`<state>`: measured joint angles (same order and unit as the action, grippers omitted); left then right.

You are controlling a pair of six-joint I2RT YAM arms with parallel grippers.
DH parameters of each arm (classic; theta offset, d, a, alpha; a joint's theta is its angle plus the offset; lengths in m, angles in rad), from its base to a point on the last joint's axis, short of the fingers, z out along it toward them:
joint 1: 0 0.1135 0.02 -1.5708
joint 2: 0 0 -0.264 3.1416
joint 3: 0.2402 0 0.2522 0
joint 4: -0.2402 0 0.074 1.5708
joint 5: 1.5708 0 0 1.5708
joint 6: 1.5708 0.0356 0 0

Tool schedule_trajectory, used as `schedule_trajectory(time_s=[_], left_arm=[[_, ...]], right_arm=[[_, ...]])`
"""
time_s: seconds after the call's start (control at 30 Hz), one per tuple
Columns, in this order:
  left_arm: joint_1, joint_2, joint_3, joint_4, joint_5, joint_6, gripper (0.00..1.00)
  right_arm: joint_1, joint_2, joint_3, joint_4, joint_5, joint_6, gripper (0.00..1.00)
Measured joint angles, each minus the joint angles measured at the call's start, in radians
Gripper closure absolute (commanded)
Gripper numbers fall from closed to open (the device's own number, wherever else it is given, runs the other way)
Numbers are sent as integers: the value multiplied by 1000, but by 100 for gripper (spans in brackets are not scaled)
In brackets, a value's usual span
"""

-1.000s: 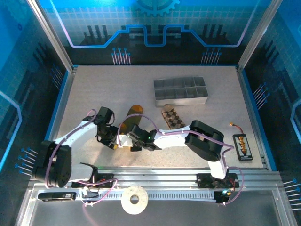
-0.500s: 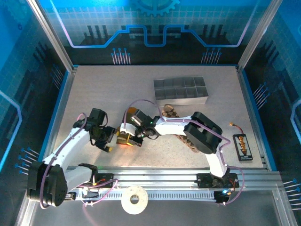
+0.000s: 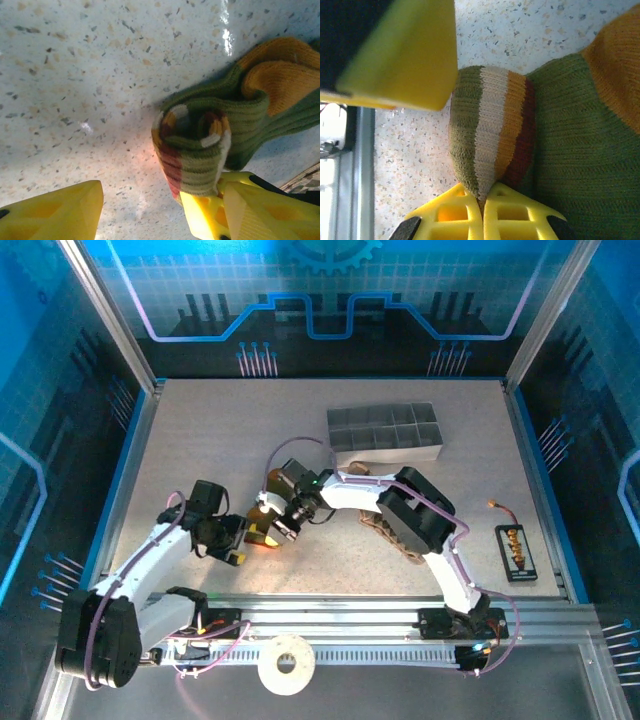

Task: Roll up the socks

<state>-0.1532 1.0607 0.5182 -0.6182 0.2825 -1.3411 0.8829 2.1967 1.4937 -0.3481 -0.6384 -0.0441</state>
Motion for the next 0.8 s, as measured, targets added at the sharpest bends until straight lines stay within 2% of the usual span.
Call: schedule_trajectory(time_s=[0.13, 0.33, 0.43, 0.5, 0.57, 0.63, 0.7, 0.8], left_arm=[[0, 32, -29, 85, 3, -20, 36], [-2, 90, -49, 176, 2, -21, 54], [-6, 101, -70, 193, -1, -21, 70], [-7, 106, -77, 204, 1, -23, 85], [-6, 110, -76, 203, 3, -24, 100], [-7, 113, -73, 197, 7, -35, 100], [-7, 125, -63, 177, 13, -48, 100], [-7, 151, -31, 126, 14, -61, 100]], right_arm=[[-14, 24, 23, -20, -53, 30, 100], [-34, 56, 48, -32, -130, 97, 100], [-34, 59, 51, -37, -140, 109, 100], [-33, 59, 51, -40, -141, 113, 92], [-33, 52, 37, -24, -138, 108, 77], [-31, 14, -19, 24, -114, 97, 65], [-25, -69, -122, 97, -57, 67, 59], [-6, -247, -332, 230, 80, -4, 40]])
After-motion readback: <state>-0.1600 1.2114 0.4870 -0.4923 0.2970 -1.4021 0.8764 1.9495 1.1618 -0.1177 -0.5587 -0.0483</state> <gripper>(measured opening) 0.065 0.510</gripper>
